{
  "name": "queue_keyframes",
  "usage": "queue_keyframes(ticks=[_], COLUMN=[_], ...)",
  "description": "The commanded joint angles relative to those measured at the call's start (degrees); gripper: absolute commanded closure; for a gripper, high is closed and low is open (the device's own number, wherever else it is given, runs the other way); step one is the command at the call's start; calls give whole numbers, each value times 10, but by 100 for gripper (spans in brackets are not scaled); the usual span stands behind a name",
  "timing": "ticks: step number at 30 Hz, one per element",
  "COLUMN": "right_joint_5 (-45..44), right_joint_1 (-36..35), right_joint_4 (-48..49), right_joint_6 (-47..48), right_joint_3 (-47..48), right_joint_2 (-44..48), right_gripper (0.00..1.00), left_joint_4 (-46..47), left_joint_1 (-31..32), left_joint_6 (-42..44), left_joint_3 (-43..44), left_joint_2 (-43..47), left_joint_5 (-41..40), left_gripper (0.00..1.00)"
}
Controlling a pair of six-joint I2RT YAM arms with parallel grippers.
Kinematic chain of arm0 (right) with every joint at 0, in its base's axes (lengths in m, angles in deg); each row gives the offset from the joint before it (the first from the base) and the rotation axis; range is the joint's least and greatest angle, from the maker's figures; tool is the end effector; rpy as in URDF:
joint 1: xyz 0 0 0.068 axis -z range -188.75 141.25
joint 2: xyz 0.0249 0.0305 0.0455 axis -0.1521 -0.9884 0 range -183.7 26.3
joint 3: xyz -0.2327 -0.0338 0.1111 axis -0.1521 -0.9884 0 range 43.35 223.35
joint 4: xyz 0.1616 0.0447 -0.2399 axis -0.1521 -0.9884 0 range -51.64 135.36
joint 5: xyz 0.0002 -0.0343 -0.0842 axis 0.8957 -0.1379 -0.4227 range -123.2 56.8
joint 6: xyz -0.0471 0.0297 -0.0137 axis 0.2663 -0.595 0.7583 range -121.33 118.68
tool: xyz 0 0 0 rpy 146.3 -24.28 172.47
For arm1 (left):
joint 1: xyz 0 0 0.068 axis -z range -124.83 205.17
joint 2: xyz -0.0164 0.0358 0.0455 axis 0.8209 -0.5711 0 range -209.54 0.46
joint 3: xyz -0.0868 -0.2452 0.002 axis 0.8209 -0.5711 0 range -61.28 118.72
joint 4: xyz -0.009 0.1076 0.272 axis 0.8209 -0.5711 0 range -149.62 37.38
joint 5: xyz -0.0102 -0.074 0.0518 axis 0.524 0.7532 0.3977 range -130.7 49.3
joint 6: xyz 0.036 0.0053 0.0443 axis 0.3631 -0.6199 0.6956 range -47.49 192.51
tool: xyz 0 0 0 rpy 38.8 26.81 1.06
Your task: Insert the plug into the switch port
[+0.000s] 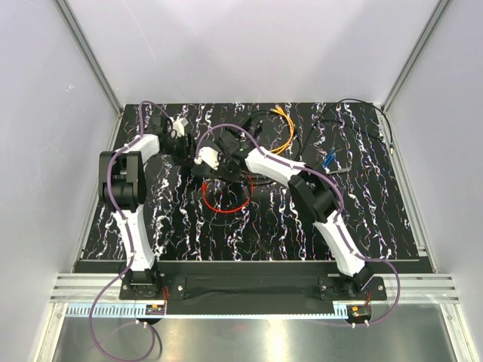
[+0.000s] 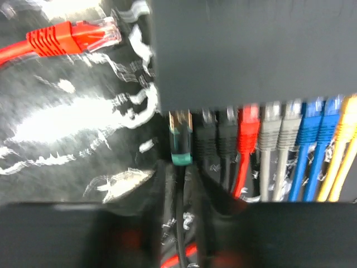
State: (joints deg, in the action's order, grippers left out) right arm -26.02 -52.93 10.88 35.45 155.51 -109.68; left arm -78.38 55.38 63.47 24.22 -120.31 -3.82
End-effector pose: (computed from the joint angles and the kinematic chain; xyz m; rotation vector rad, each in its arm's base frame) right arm 0.3830 0.3793 0.1331 -1.7162 1.9400 0.2094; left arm 0.4614 -0.0260 0.1244 0.0227 2.5607 -0.9012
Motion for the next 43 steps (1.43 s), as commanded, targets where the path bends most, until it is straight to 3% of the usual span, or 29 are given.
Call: queue_keyframes(ticks=[1,3,7,9,10,13,19,25,34,43], right_joint_5=[22,18,31,68,78,134,263,312,291,291], right_joint_1=[-12,-9,15,36,60,109,296,456,483,484], right_joint_4=[69,71,43,30,19,-14,-49,-59,13,10], right_joint_6=[-2,-8,-23,-40,-53,-81,-134,-187,-210,-220], right_joint_3=[-34,-68,-106,-122,-136,-156,-220,-287,-465,-447], right_joint_2=[48,79,142,195,214,280,370,412,506,517], right_gripper=[60,45,31,26,16,1,0,0,0,0], left_joint_4=[-37,-42,-65,-87,-110,-162,-284,-234,-172,-152], left_joint_1=[-1,-18,-47,-53,-57,-59,-57,-58,-55,-57], left_joint_6=[31,37,52,75,88,146,155,182,200,170], left_joint_3=[22,31,60,76,91,114,146,3,-218,-226], left_joint_2=[66,76,112,139,149,193,256,386,467,485], left_joint_5=[6,2,-9,-22,-35,-59,-107,-147,-201,-190], left_gripper=[36,32,22,8,1,1,1,1,1,1])
